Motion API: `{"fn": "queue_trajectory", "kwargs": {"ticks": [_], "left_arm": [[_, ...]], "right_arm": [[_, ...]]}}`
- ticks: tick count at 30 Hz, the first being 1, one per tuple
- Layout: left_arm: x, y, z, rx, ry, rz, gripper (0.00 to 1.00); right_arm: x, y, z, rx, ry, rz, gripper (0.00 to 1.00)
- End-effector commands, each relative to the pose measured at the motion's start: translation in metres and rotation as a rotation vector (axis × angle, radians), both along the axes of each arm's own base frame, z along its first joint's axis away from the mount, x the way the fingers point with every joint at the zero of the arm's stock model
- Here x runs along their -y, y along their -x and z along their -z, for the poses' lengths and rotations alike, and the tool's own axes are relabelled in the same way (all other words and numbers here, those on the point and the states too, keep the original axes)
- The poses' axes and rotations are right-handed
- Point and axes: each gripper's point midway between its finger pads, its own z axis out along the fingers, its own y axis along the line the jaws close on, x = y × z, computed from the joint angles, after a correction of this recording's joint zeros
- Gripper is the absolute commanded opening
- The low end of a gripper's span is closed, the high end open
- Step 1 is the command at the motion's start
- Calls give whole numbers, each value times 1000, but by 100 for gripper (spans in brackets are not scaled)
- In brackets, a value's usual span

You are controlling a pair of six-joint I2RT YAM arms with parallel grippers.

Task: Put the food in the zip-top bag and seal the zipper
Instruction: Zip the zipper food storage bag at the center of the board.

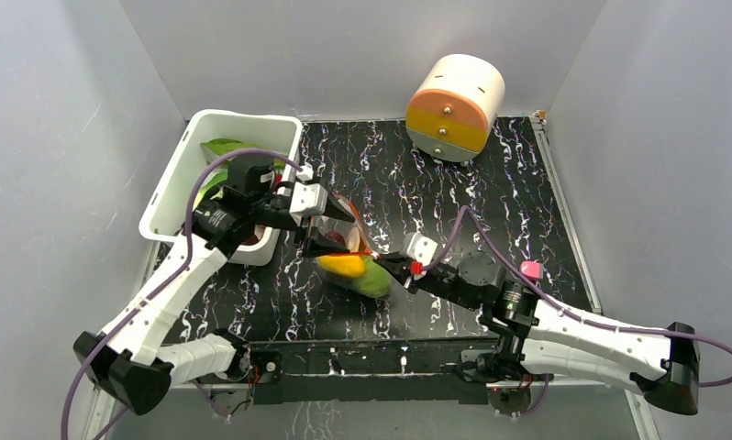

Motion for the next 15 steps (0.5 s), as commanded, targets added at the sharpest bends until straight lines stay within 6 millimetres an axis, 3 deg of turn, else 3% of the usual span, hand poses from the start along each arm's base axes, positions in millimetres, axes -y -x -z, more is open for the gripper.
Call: {"fn": "queue_trajectory", "kwargs": {"ticks": [1, 15], "left_arm": [[7, 19, -1, 10, 61, 160, 59], [29, 33, 38, -32, 7, 276, 53]], "right_arm": [[-7, 6, -61, 56, -175, -40, 0], [-19, 6, -54, 49, -157, -71, 0]]}}
